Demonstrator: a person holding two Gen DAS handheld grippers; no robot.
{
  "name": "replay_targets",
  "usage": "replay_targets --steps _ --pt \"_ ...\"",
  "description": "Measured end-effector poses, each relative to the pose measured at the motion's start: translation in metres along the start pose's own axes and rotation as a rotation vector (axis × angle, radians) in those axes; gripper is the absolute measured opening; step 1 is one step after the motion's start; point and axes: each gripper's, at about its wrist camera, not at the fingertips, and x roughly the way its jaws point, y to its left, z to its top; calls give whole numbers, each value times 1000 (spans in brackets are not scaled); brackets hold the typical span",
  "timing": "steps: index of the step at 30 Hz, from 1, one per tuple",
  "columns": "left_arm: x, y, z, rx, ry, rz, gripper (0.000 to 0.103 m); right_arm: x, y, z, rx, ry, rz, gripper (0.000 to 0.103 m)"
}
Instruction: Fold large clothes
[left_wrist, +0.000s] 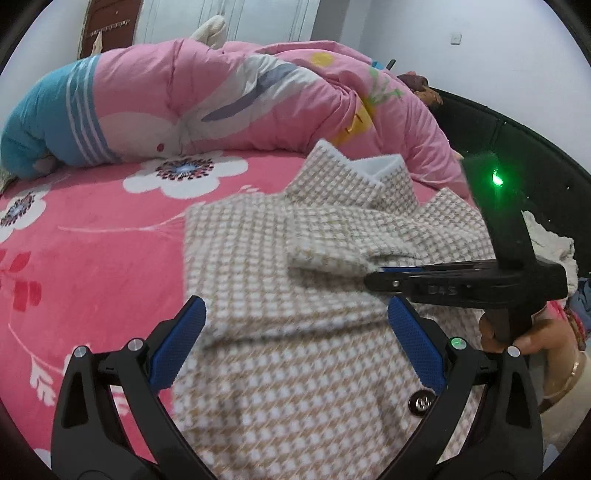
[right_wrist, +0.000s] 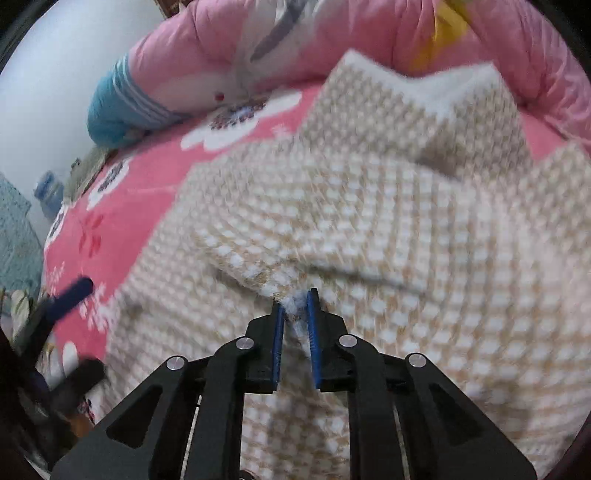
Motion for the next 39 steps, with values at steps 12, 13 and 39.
replay_targets --steps 12,13,39 --pt "-1 30 21 -186 16 -142 95 -133 -127 -22 245 -212 219 72" --pt "4 29 25 -193 25 -147 95 -143 -143 -26 276 -235 199 72" --pt "40 -22 76 91 40 93 7 -156 -230 -52 381 -249 -62 72"
